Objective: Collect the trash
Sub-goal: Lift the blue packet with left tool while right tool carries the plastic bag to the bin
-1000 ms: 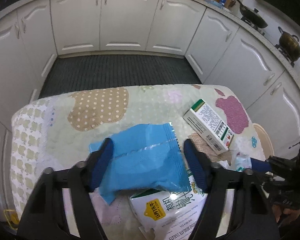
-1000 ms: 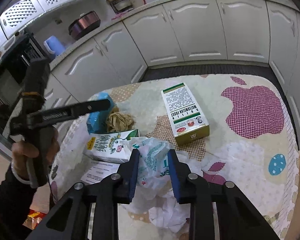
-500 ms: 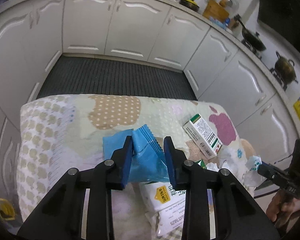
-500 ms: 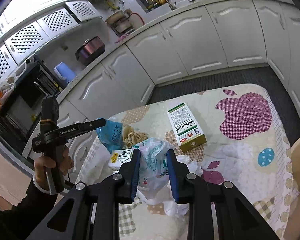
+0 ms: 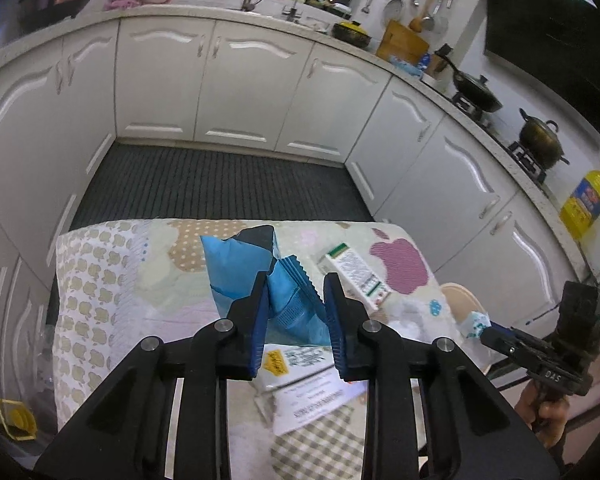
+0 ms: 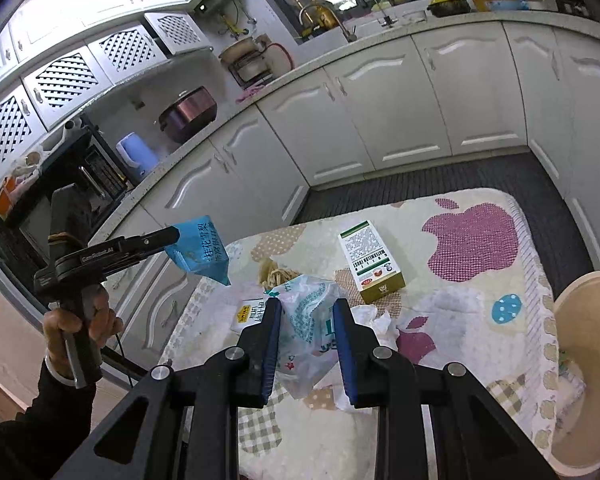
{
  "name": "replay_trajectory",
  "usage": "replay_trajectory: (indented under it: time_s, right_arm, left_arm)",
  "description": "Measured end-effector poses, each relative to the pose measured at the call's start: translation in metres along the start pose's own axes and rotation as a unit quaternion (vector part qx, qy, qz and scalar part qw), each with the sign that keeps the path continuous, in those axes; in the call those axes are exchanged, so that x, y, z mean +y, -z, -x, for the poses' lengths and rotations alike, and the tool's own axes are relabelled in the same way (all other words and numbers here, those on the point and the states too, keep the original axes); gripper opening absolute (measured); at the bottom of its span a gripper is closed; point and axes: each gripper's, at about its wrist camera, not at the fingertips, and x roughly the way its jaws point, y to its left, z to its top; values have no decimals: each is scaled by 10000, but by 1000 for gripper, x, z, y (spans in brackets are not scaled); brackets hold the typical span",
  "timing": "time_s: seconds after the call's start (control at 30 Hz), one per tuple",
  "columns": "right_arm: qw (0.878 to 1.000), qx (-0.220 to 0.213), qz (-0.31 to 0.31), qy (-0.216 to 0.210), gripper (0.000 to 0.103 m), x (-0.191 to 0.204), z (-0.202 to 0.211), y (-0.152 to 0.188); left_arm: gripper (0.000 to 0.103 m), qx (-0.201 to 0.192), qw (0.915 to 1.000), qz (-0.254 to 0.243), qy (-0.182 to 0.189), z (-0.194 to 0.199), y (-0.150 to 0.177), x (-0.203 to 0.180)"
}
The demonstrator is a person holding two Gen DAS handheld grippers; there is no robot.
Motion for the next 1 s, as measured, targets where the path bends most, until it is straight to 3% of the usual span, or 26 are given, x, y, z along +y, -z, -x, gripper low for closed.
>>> replay_trajectory:
  time_s: [0.43,1.0]
  right_arm:
    - [9998,-150,-15,153,25,-2,24,8]
    - [9988,-251,-85,420,25,-11,47,22]
  left_arm:
    - [24,-4,9985,-473,268,13,18,-63]
    - [24,83,9939,-1015,433,1,42,-122]
